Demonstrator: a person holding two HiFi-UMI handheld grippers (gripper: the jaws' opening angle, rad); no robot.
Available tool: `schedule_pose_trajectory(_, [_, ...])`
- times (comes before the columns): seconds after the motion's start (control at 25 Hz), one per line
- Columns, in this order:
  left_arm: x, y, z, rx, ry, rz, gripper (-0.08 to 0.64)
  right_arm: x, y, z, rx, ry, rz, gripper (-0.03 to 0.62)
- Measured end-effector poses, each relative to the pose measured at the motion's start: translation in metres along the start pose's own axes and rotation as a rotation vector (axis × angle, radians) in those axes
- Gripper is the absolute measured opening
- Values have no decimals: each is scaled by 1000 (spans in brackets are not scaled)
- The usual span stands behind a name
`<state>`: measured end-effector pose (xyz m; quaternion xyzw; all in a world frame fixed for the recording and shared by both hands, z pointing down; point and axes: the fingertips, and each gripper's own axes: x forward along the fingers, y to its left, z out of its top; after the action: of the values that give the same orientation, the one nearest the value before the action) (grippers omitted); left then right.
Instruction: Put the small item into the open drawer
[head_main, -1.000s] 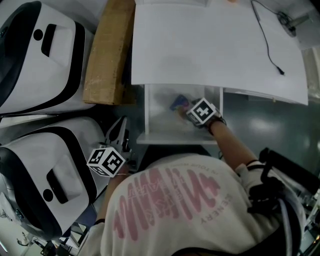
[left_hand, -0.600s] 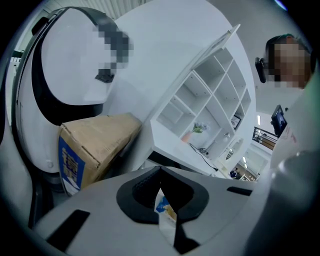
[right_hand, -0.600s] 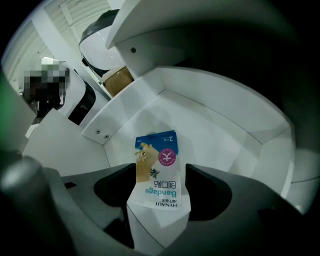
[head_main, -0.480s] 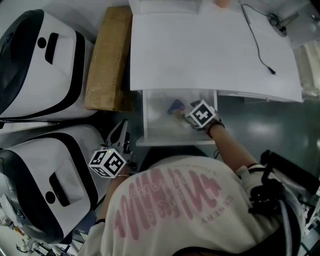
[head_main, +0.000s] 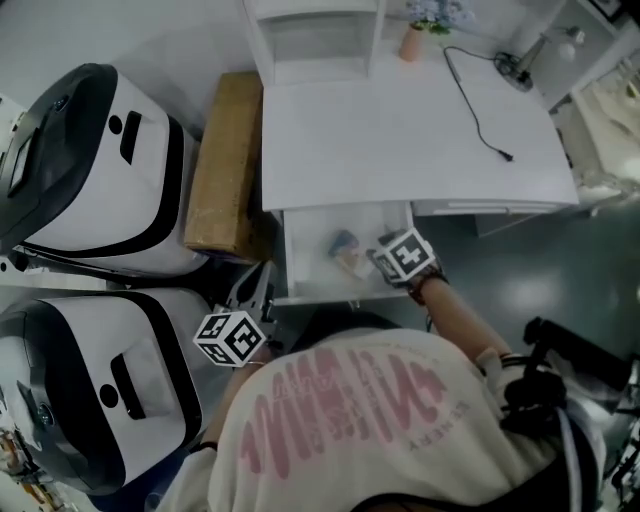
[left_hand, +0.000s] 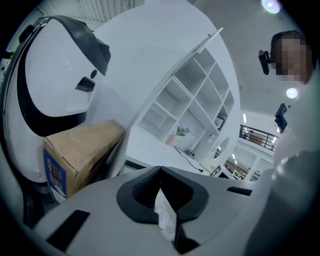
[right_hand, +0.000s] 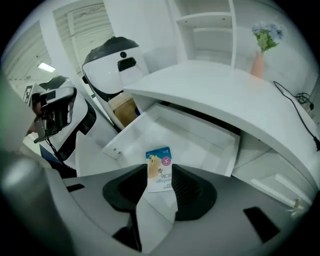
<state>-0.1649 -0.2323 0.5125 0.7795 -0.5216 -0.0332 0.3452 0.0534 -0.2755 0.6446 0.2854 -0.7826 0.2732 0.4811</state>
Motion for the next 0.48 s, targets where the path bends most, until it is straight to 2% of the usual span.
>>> schedule_pose_trajectory(0.12, [-4,-22,1,14,-16,-26,29,-22,3,2,53,-68,-5,154])
schedule_pose_trajectory(0.2, [-9,-37,1,28,-26,-37,29,-40,8,1,91,-116,1,119])
schedule_pose_trajectory(0.32, [-20,-53,1,45,-51,-24,29,-67,18,-1,140,-198,3,87])
schedule_pose_trajectory(0.48, [-36,-75,7,61,-103,-12,29,-107,35,2,164,-358,34,70])
